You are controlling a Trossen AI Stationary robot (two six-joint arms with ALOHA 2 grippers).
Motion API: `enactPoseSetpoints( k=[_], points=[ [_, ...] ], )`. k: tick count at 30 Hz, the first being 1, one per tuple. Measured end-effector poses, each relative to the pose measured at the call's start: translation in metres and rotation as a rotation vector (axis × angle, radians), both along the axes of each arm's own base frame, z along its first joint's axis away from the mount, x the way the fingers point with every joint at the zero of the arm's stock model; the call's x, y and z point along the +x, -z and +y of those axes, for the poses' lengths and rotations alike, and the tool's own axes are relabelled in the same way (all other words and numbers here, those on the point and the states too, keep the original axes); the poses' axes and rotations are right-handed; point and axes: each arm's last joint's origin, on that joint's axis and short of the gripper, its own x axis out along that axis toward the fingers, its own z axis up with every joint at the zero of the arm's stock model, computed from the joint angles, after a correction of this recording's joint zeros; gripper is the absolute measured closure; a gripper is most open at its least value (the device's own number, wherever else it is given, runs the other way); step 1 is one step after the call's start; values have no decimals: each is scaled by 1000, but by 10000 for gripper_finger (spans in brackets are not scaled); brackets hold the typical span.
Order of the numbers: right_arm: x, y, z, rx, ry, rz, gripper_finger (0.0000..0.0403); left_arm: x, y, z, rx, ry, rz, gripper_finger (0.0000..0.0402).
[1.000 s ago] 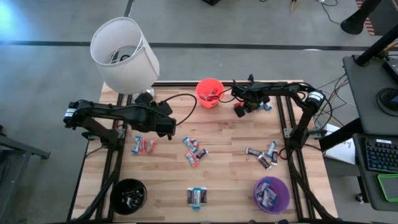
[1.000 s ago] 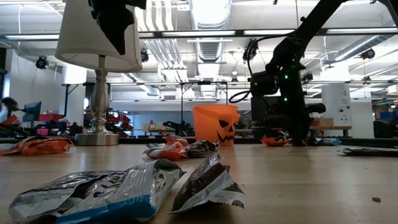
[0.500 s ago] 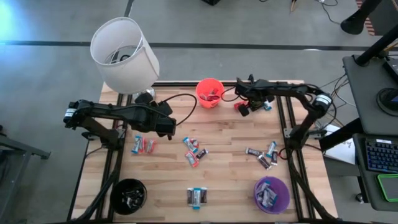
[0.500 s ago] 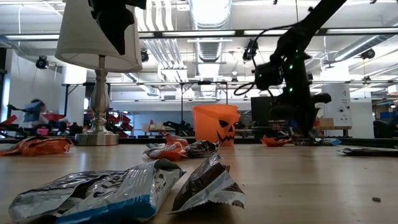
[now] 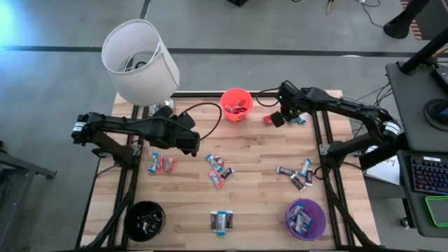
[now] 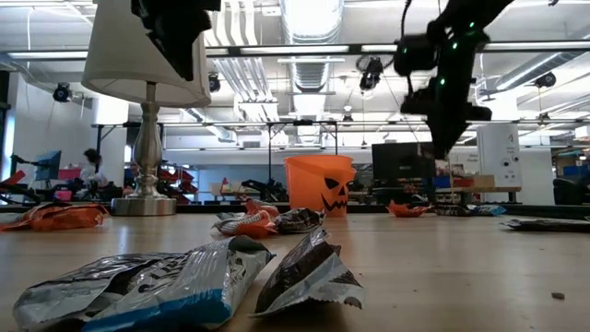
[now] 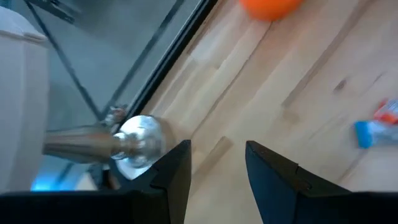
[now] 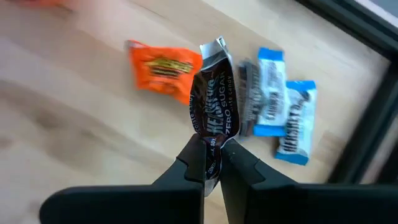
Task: Organize candy in baskets
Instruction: Put the brown chocolate into the black bucket
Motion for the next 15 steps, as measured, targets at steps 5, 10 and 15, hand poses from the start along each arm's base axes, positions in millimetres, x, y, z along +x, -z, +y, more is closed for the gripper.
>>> enactPoseSetpoints(
  k=[5, 10, 15],
  points=[
    [0, -14, 13, -14, -88, -80, 390, 11, -1, -2, -55, -7, -134, 267],
    [8, -20, 24, 12, -208, -180, 390, 24, -6, -4, -88, 1, -285, 267],
    [23, -25, 36, 33, -349, -301, 390, 39, -12, -7, -173, 57, -437, 267]
  ],
)
